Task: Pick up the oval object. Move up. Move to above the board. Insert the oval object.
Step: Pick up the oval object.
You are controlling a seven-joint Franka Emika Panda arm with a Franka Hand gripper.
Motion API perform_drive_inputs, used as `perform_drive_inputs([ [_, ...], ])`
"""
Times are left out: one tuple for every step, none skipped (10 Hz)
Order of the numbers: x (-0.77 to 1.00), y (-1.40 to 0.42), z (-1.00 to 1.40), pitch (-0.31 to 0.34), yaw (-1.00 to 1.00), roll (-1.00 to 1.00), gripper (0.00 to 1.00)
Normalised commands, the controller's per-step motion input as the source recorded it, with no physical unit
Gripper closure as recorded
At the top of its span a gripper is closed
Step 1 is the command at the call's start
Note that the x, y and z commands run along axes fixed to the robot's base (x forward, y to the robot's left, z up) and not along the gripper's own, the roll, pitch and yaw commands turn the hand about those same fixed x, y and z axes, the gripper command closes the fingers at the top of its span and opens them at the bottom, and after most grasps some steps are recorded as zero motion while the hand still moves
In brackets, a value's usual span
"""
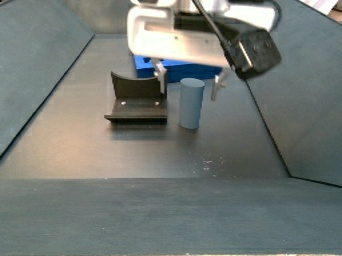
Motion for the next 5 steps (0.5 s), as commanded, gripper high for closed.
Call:
perform_drive_inputs([
  [0.00, 0.00, -0.01, 0.000, -0.01, 0.01, 0.00],
  [0.00, 0.00, 0.00, 0.000, 0.00, 0.00, 1.00],
  [0.00, 0.00, 0.00, 0.000, 0.00, 0.00, 1.00],
  [0.00, 0.00, 0.00, 0.000, 0.00, 0.00, 1.00],
  [0.00, 0.00, 0.00, 0.000, 0.00, 0.00, 1.00],
])
